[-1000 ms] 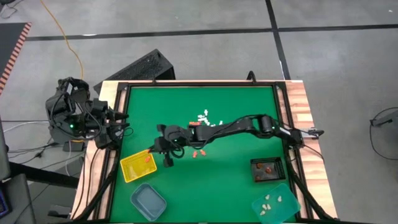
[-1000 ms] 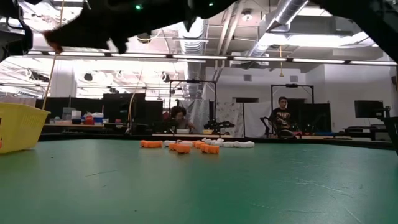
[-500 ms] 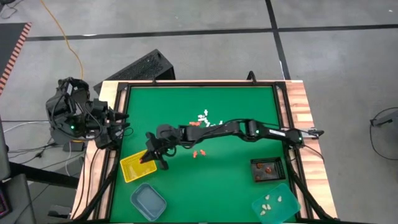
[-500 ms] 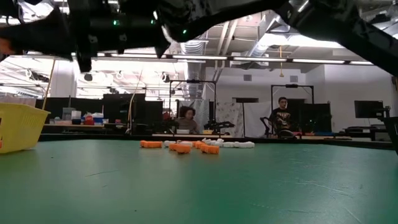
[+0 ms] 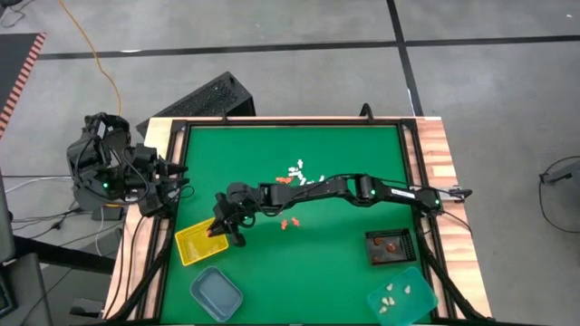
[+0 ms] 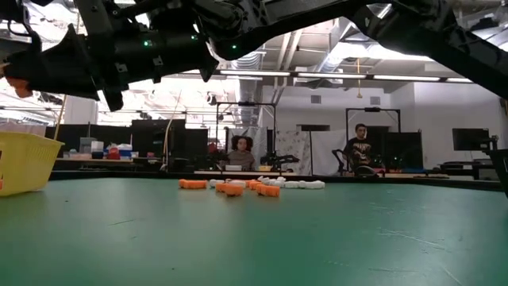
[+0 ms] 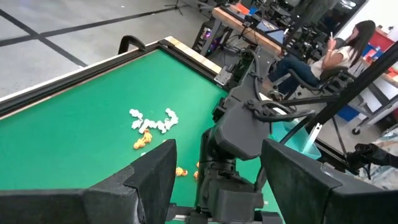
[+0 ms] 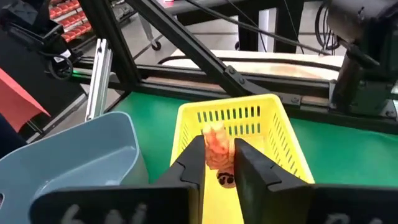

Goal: Sort Halloween decoration
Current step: Put the orange skeleton model into the yellow bin

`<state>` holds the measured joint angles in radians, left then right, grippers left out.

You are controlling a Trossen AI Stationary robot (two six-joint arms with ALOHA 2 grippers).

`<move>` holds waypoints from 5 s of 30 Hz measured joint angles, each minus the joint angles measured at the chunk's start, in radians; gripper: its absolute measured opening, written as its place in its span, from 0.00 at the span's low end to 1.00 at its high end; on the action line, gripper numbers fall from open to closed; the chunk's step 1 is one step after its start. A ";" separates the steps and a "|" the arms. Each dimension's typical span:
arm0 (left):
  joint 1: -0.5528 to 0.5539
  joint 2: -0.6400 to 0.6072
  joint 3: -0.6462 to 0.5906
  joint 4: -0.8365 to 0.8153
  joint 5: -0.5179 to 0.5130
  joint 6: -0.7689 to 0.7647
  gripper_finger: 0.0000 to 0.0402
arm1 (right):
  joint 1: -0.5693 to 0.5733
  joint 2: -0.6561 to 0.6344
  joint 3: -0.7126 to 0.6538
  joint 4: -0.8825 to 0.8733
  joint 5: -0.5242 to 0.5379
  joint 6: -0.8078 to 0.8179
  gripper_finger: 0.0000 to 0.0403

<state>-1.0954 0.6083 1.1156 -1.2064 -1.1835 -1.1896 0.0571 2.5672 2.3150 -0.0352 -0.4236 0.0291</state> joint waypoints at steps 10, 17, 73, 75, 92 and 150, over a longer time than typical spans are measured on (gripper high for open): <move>0.000 0.000 0.000 0.000 -0.001 0.000 0.56 | 0.001 0.000 0.000 -0.020 -0.022 -0.003 0.33; 0.000 0.000 0.000 0.000 -0.001 -0.001 0.56 | -0.034 -0.063 -0.001 -0.161 0.020 -0.018 0.34; 0.000 0.000 -0.001 -0.014 0.000 0.015 0.56 | -0.097 -0.131 -0.206 -0.741 0.485 0.082 0.10; 0.000 0.000 -0.001 -0.014 -0.001 0.016 0.56 | -0.097 -0.130 -0.206 -0.743 0.488 0.102 0.04; 0.000 0.000 -0.001 -0.015 -0.001 0.022 0.56 | -0.085 -0.131 0.033 -0.718 0.472 0.077 0.01; 0.000 0.000 -0.001 -0.015 -0.005 -0.006 0.56 | 0.010 0.007 0.035 0.039 -0.023 -0.056 0.25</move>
<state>-1.0952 0.6086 1.1149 -1.2213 -1.1889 -1.1953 0.0673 2.5744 2.3505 0.0040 -0.4461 -0.0269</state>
